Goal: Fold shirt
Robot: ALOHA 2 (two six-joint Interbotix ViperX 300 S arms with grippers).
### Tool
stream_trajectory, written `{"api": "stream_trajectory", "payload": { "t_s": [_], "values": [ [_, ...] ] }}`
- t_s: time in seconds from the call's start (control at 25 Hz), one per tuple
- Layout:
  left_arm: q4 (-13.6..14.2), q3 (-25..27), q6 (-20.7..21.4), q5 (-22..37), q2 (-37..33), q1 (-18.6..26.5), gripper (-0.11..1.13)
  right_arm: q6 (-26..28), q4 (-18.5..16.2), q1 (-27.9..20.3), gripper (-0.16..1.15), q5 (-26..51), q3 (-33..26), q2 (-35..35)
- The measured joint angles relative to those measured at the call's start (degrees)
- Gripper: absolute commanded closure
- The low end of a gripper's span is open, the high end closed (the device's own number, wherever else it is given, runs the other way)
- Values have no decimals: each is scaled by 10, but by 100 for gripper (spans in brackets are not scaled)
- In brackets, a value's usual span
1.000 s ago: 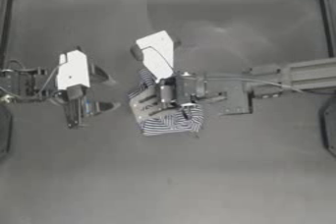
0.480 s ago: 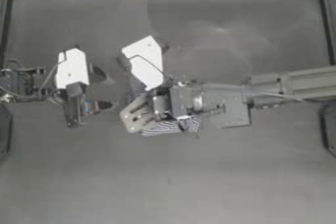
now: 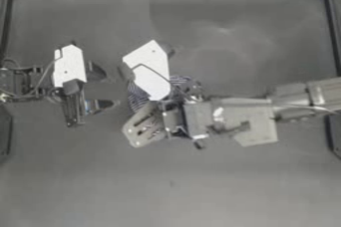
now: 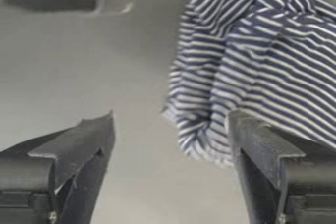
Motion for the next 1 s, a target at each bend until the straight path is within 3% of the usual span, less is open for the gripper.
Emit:
{"api": "stream_trajectory", "payload": {
  "t_s": [0.36,0.72,1.0],
  "values": [
    [-11,-52,0,67,-18,-6,12,23,-55,16,7,6,46,-57],
    [-11,-126,0,85,-24,-23,11,110,-132,17,11,-91,184,-143],
    [-12,-179,5,79,52,-25,12,159,-200,8,11,-168,286,-192]
  ]
}}
